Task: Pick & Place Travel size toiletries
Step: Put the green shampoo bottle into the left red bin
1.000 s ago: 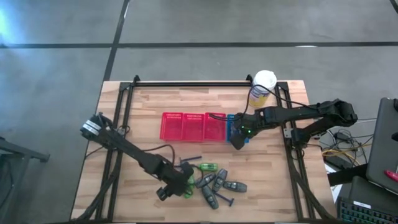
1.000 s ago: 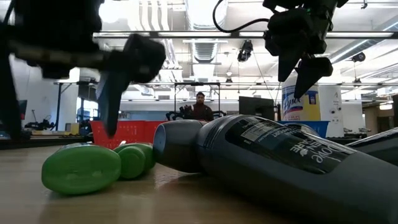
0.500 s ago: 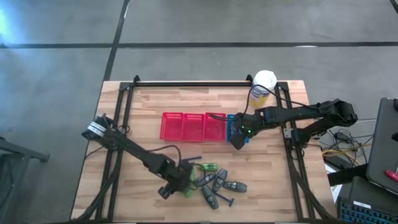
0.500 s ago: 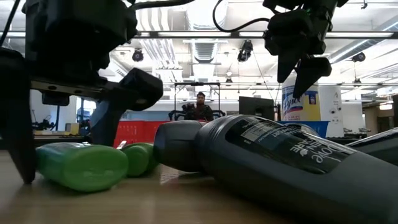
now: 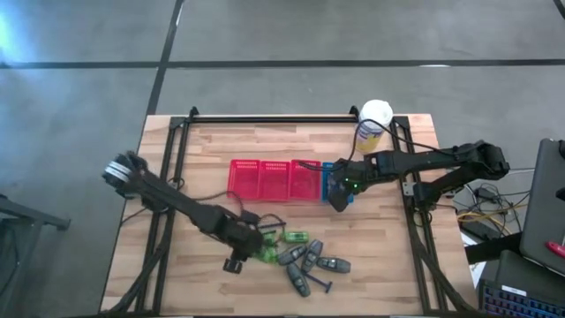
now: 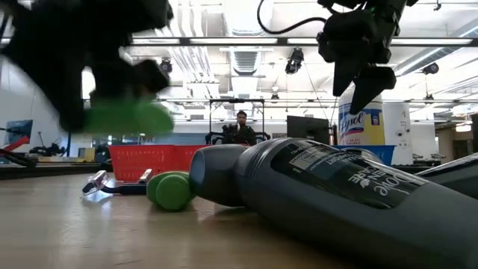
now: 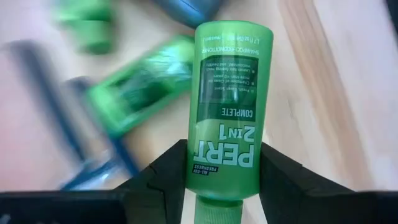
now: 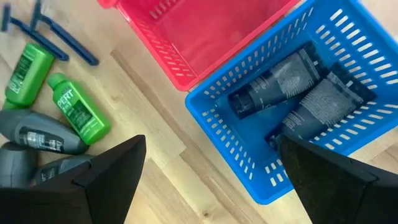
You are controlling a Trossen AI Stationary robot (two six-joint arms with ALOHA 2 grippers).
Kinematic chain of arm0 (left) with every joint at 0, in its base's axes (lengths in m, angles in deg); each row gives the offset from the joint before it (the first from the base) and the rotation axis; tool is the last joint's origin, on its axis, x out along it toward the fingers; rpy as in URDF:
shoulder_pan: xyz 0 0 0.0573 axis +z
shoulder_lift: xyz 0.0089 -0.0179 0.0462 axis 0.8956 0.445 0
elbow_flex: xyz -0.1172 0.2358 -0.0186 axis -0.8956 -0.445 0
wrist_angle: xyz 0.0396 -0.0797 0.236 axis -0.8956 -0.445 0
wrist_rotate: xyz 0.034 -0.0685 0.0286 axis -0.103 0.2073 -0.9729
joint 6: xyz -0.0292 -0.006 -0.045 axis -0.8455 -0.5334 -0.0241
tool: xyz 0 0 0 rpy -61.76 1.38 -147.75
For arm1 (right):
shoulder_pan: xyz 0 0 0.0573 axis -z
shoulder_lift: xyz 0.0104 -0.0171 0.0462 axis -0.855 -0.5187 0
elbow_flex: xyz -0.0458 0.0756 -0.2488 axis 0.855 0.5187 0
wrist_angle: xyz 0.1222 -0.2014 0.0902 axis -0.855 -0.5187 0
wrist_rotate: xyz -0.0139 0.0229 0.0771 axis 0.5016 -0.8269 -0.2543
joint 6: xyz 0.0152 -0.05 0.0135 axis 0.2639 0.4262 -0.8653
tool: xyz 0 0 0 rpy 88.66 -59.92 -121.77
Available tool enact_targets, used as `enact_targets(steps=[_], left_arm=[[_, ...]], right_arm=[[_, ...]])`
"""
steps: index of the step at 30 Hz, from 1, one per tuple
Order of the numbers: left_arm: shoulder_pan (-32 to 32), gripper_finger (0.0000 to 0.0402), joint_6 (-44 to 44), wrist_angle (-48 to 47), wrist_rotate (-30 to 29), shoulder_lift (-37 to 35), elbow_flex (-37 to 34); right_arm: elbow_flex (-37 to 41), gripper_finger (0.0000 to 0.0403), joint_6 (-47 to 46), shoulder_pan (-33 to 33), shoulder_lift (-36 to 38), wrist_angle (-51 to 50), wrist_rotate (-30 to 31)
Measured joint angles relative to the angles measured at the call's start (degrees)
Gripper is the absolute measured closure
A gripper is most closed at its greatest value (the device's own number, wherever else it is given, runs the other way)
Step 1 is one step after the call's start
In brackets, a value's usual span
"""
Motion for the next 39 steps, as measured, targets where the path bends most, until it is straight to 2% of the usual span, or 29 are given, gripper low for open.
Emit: enact_targets(steps=[2,3,7,9,11,14,18,21,26,31,39], left_arm=[[-0.05,0.0244,-8.79,-1.54,-6.24,-5.42,-0.02],[0.00,0.0244,-15.16,-2.28,-11.37,-8.04,-0.02],[1.79,0.0244,-51.63,-10.83,-34.12,-17.14,-0.69],[3.74,0.0244,-66.98,-16.32,-41.31,-20.79,-1.96],[6.23,0.0244,-76.47,-19.80,-45.79,-23.36,-3.71],[11.91,0.0244,-77.80,-17.93,-43.29,-25.17,-7.56],[18.72,0.0244,-71.09,-7.84,-35.95,-24.00,-12.35],[23.11,0.0238,-69.10,-6.85,-34.07,-21.30,-14.78],[28.44,0.0227,-67.79,-1.58,-23.72,-17.96,-18.92],[28.99,0.0210,-66.01,8.00,-24.27,-17.18,-20.78],[28.58,0.0175,-63.37,2.86,-24.48,-19.76,-19.45]], right_arm=[[0.00,0.0043,-0.85,0.00,1.33,-0.58,1.46],[0.00,0.0045,-1.85,0.00,2.12,-1.06,2.49],[0.00,0.0057,-6.73,0.04,5.61,-2.61,7.92],[0.00,0.0062,-8.82,0.17,6.88,-2.35,9.28],[0.00,0.0066,-9.71,0.21,7.58,-1.84,10.15],[0.00,0.0066,-9.68,0.19,7.71,-0.43,10.78],[0.00,0.0053,-9.08,0.17,7.29,0.62,11.47],[0.00,0.0045,-9.01,0.16,7.08,0.87,11.50],[0.00,0.0045,-8.98,0.15,7.08,0.87,11.52],[0.00,0.0058,-8.80,0.17,7.10,0.83,11.95],[0.00,0.0058,-8.51,0.17,7.10,0.38,12.63]])
